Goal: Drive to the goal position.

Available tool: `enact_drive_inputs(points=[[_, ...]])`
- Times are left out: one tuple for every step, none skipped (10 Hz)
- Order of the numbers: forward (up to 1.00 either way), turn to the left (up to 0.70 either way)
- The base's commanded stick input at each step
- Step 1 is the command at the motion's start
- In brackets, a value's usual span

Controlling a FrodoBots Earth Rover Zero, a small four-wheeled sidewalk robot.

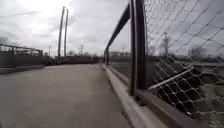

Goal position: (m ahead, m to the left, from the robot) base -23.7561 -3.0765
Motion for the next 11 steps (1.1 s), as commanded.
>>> enact_drive_inputs(points=[[0.04,0.00],[0.04,0.00],[0.04,0.00],[0.04,0.00],[0.05,0.00],[0.05,0.00],[0.04,0.00],[0.04,0.00],[0.04,0.00],[0.04,0.00],[0.04,0.00]])
